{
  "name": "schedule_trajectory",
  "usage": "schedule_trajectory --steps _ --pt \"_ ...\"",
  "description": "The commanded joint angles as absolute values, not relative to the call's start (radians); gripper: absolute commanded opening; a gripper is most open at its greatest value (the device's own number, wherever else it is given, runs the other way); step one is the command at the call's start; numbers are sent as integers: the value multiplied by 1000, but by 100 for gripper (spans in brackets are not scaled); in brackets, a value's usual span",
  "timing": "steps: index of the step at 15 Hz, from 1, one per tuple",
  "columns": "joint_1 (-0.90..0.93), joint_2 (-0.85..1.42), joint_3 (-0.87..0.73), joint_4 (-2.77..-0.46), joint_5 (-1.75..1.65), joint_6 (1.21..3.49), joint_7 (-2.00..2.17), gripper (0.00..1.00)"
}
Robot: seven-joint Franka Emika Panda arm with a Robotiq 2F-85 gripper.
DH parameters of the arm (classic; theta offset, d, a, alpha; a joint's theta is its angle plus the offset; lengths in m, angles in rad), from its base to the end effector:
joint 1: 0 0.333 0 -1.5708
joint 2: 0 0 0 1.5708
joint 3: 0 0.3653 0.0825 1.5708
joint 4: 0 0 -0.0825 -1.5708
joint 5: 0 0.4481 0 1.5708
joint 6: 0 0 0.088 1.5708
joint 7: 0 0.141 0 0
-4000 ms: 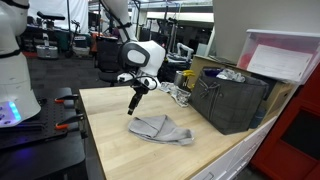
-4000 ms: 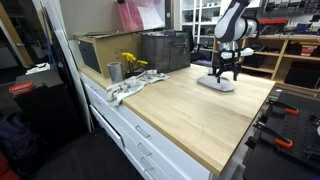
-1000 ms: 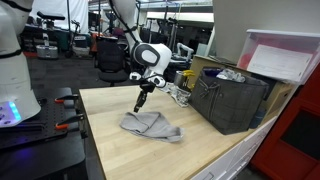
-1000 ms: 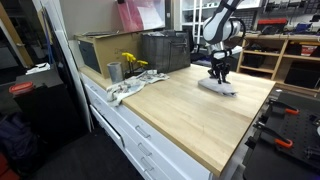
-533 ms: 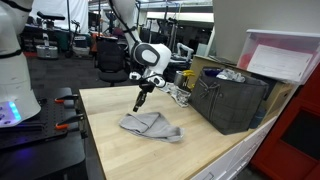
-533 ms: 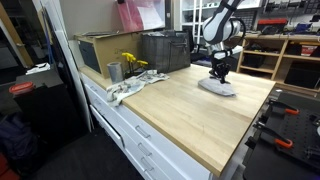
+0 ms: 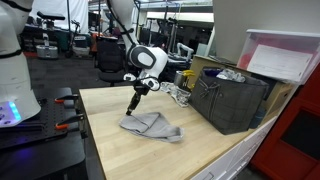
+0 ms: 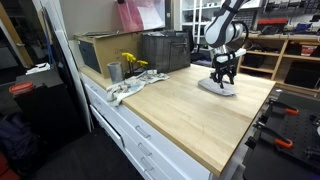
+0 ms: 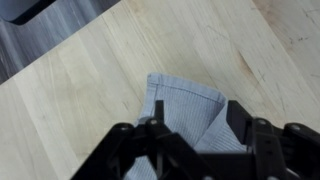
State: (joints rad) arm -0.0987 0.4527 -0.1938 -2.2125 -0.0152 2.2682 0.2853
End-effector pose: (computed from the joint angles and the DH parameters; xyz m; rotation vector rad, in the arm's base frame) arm 0.5156 -0.1653 0.1059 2.8716 -0.8309 -0.5899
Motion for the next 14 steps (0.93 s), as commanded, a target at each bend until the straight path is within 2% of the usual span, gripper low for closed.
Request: schedule_trajectory --steps 1,8,9,10,12,14 --pt "-101 434 -183 -2238 30 2252 314 99" --pt "-106 490 -159 -2223 110 2300 295 100" --pt "-105 499 -159 -2219 108 2306 296 94" --pt "-107 507 -161 -2217 108 2315 293 74" --pt "-109 518 -161 -2222 109 2344 288 68" --pt "-111 529 -163 -2217 105 2361 283 53"
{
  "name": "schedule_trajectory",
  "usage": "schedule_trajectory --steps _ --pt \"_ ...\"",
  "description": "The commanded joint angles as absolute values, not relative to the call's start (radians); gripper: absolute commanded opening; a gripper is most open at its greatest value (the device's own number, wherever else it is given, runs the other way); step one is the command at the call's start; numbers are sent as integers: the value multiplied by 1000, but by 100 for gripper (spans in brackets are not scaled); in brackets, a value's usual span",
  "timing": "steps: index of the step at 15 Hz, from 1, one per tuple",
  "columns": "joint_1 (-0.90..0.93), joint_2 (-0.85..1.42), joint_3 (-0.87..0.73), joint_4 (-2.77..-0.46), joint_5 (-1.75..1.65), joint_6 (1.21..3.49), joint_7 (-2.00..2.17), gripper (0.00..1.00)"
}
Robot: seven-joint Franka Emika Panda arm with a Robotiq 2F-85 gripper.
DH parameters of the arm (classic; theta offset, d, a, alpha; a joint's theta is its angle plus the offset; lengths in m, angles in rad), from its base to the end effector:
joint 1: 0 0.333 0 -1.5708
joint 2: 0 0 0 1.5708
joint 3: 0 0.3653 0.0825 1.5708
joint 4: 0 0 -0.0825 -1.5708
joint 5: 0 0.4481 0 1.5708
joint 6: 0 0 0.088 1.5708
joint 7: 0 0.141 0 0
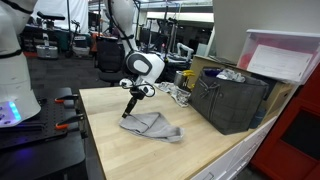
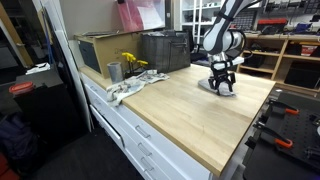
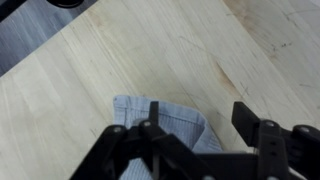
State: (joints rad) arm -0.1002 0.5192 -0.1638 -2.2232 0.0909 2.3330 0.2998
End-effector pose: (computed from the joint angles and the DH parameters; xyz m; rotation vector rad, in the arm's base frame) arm 0.5096 -0.1445 0.0677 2.8892 -0.9498 -0.6147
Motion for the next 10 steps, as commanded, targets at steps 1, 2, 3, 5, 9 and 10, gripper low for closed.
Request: schedule_trajectory --steps 1,2,3,5,9,10 --pt "-112 533 -164 -2215 104 2368 282 47" --pt "-114 535 -164 -2215 105 2373 281 38" --pt "-115 534 -165 -2216 105 2373 280 31" --pt "-117 528 -166 -2218 105 2368 282 15" --pt "-115 499 -172 -2226 98 2351 286 0" --pt "-111 483 -176 -2233 94 2343 291 0"
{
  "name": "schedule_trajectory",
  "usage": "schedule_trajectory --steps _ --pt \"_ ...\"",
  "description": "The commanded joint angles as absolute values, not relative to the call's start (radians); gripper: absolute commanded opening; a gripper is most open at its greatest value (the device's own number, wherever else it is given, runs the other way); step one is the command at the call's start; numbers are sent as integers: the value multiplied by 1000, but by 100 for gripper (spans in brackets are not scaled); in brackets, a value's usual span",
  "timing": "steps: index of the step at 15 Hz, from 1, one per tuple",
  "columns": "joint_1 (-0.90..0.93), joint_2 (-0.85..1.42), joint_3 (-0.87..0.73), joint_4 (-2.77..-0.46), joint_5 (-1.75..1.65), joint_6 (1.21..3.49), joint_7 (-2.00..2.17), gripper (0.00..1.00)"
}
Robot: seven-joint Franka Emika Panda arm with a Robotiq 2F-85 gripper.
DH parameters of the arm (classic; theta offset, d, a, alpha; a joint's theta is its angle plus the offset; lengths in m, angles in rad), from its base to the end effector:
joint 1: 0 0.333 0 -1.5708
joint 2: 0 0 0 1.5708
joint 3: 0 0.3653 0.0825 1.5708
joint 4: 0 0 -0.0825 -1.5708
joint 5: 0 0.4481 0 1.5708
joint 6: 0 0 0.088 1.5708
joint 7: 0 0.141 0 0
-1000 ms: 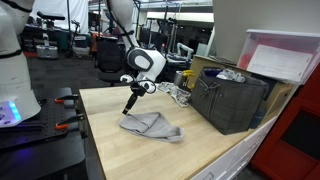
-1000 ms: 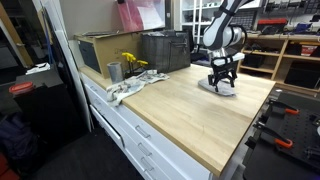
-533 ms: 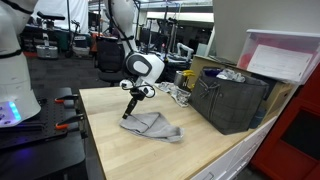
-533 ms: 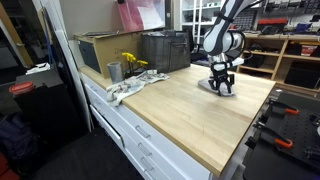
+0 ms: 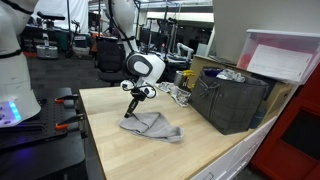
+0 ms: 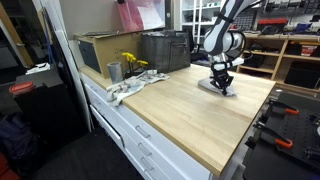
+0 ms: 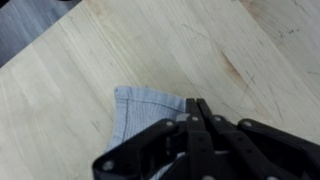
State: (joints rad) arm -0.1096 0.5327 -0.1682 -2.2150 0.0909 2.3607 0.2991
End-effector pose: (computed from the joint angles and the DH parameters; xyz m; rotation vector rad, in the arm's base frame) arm 0.5126 -0.1538 0.0639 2.8877 -0.9684 -0.5795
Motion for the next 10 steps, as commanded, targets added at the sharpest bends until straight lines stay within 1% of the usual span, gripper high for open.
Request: schedule_trajectory --steps 1,6,10 --pt "-106 465 -179 -2238 90 2334 298 0" --pt "-86 360 -157 -2238 90 2288 295 1" --pt "-42 277 -106 -2221 94 2231 301 1"
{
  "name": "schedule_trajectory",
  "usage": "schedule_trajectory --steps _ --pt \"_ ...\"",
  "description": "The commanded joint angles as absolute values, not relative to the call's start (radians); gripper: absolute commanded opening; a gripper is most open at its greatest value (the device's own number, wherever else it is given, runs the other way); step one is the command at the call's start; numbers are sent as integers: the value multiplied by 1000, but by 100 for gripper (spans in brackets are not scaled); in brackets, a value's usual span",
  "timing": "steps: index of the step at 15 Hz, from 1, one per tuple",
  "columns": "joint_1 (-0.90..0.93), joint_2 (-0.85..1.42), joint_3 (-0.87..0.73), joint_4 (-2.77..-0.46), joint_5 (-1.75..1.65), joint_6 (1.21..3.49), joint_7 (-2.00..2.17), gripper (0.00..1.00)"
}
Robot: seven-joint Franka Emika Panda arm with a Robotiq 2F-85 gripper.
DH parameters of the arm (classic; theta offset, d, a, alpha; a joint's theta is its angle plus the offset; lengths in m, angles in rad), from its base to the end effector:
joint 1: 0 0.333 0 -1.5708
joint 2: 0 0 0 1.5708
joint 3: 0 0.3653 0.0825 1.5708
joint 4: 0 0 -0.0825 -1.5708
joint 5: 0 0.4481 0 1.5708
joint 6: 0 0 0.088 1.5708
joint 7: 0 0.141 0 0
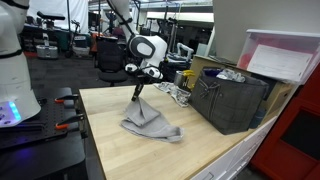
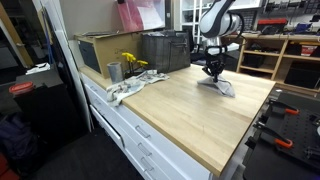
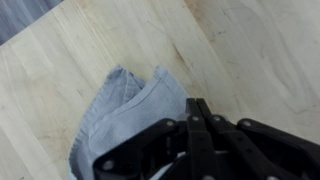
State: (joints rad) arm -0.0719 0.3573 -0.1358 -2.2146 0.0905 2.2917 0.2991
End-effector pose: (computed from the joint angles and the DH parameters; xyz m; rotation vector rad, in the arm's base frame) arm 0.5506 -0.1153 0.1555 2.9831 -0.8806 -0.4311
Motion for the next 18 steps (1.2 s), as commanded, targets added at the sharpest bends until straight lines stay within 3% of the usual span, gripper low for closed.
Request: schedule_trajectory --steps 1,6,7,8,18 --pt "-25 258 -87 -2217 93 2214 305 1" --pt "46 226 15 -2170 136 2116 303 1" --pt "58 228 33 -2157 152 2096 300 27" --pt "72 230 47 -2144 160 2080 313 28" --pt "23 193 -29 -2188 157 2110 353 99"
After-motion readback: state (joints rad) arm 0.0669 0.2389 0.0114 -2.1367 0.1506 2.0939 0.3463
